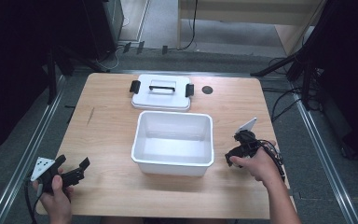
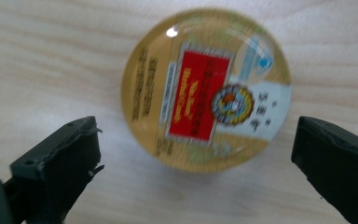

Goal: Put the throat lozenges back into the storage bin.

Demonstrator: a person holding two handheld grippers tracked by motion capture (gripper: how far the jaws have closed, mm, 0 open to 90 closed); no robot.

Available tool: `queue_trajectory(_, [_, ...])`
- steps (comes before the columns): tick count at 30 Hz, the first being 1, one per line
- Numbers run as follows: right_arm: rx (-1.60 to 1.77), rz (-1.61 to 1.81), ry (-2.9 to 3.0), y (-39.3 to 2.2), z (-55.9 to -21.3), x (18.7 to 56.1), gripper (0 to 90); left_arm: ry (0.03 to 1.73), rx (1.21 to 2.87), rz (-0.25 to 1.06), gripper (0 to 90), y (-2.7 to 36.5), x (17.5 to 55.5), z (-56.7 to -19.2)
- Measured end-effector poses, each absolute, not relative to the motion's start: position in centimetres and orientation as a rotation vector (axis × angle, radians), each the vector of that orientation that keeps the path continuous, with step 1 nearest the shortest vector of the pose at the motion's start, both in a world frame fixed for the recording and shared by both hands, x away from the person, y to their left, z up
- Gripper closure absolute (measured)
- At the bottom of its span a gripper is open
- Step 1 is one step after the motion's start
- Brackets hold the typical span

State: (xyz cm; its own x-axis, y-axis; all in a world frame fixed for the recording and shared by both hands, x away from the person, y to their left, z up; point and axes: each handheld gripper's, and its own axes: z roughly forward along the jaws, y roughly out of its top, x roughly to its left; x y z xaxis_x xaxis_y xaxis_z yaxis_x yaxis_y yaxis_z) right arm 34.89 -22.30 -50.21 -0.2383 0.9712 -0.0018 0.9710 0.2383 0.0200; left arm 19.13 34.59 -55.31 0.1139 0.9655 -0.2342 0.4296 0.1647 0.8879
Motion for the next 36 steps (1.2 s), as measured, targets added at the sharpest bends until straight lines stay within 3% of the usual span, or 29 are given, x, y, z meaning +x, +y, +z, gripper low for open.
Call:
queue_trajectory(10, [1.943,0.039,2.433,-22.1,-50.9,35.6,19.1,1.47,1.438,0.71,0.1,34.4,19.1,-55.3])
queue_trajectory(20, [1.879,0.119,2.496,-21.7,-49.7,35.4,20.3,1.467,1.448,0.717,0.1,34.3,19.1,-55.3])
queue_trajectory(36, [1.75,0.178,2.548,-19.8,-44.0,34.6,20.3,1.464,1.462,0.725,0.1,34.1,19.2,-55.2])
